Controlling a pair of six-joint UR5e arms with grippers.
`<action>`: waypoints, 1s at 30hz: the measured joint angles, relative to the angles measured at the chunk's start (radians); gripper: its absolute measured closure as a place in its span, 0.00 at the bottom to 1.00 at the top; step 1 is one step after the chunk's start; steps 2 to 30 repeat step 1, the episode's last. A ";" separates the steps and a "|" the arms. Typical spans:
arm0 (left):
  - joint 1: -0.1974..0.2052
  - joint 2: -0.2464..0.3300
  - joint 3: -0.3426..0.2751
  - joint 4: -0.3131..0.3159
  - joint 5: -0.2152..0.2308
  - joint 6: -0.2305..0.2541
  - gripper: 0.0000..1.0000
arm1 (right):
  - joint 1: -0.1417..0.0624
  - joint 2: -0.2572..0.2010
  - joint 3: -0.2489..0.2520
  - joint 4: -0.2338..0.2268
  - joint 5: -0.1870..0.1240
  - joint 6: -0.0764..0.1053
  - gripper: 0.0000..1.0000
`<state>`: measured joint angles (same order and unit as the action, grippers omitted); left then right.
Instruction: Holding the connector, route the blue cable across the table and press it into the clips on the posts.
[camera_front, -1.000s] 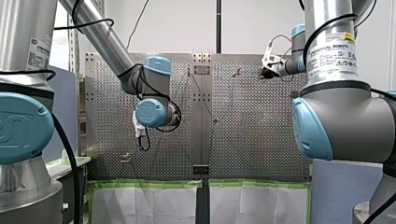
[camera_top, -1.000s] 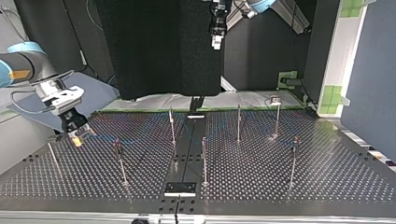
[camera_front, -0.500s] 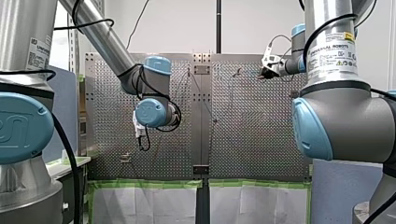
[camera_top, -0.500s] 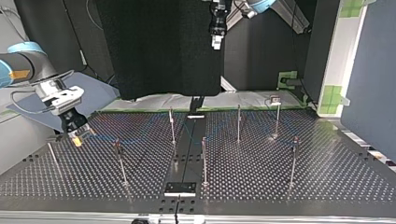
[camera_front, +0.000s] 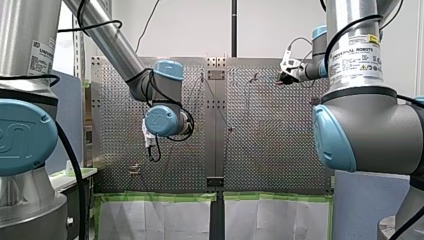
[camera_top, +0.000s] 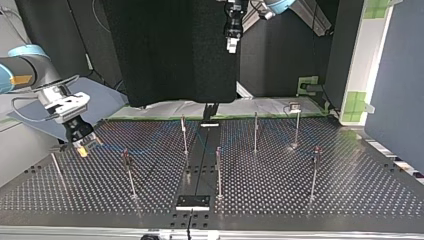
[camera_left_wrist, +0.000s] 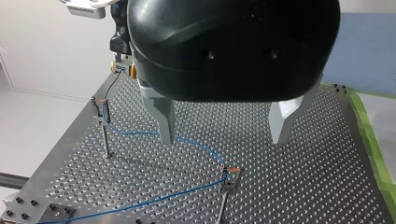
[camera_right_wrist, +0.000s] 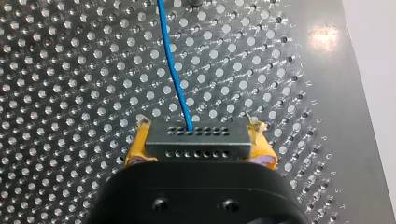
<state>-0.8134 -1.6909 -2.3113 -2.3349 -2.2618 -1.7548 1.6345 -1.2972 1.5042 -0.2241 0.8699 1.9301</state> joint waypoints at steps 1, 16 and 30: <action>0.000 0.000 0.000 0.000 0.000 0.000 0.00 | 0.000 0.000 0.000 0.000 0.000 0.000 1.00; 0.000 0.000 0.000 0.000 0.000 0.000 0.00 | 0.000 0.000 0.000 0.000 0.000 0.000 1.00; 0.000 0.000 0.000 0.000 0.000 0.000 0.00 | 0.000 0.000 0.000 0.000 0.000 0.000 1.00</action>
